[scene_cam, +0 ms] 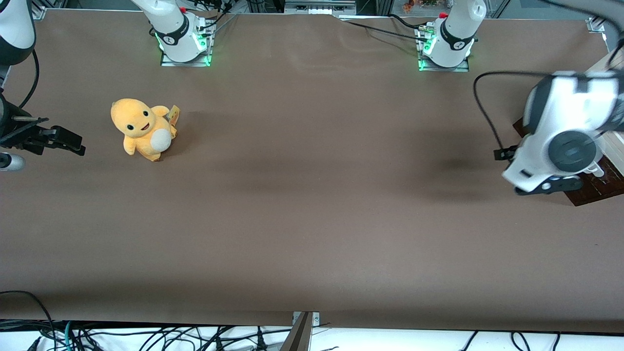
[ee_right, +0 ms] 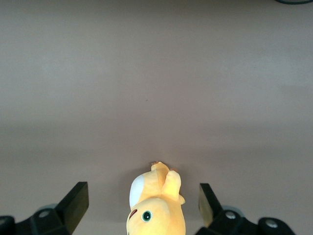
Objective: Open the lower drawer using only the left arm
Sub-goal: 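Lower the open left gripper to the lower drawer's white handle, then close the left gripper around the white bar handle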
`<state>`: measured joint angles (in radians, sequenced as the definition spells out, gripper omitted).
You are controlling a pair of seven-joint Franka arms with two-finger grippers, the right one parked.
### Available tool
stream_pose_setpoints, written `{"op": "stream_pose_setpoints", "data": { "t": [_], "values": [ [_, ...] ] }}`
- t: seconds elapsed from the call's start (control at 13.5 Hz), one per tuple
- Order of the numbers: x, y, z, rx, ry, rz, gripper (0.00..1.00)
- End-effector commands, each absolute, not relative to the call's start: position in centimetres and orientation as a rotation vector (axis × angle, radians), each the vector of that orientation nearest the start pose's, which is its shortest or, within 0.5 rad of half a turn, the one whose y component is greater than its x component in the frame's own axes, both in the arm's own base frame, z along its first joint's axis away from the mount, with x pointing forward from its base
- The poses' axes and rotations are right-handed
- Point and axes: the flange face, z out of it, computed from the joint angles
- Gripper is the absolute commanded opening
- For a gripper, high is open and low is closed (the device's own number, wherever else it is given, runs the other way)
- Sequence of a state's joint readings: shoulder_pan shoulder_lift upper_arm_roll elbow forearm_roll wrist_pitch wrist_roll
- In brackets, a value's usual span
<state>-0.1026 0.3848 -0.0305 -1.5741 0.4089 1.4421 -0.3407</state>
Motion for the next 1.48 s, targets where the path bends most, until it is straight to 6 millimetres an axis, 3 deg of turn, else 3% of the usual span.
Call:
{"op": "stream_pose_setpoints", "data": {
  "t": [0.0,0.44,0.89,1.41],
  "values": [
    [61.4,-1.9,36.9,-2.416,-0.239,0.572,1.0],
    [62.0,0.9,27.9,-2.097,-0.182,0.618,1.0],
    [62.0,4.8,21.5,-1.885,-0.11,0.636,1.0],
    [61.7,9.9,18.2,-1.729,-0.072,0.636,1.0]
  ]
}}
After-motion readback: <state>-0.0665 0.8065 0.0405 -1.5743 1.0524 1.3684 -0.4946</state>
